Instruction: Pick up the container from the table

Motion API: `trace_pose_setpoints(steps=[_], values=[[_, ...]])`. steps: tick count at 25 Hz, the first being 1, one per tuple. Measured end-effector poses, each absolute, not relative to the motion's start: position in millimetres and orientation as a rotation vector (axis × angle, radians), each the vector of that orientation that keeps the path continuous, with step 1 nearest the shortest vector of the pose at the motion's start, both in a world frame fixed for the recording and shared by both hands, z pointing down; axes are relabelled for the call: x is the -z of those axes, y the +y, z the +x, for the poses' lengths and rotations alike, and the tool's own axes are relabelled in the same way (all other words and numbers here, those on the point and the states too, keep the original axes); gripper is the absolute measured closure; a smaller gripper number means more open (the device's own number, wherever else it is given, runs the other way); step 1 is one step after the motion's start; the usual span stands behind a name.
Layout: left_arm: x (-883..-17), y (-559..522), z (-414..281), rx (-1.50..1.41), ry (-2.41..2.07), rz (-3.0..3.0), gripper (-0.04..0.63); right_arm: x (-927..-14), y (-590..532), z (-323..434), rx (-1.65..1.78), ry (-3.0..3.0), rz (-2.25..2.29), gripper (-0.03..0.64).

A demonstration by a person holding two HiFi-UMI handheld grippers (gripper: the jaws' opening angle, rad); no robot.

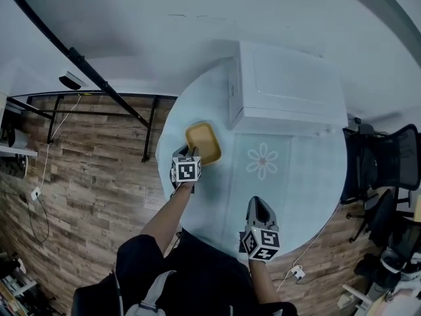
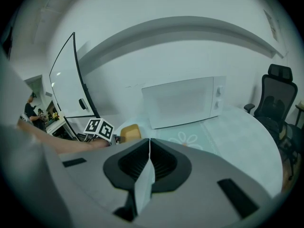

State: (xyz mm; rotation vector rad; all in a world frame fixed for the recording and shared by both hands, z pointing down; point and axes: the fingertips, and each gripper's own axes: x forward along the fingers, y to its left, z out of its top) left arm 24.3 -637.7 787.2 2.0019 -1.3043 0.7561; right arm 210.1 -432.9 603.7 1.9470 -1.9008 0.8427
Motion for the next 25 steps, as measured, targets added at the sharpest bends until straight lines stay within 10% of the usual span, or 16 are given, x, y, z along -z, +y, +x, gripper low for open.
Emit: trace_pose_setpoints(steps=[25], values=[[-744.5,-609.3,29.7,-0.739,-1.202,2.143,0.568,-595.5,-407.8,203.4,-0.830,-1.938,1.959,0.592]])
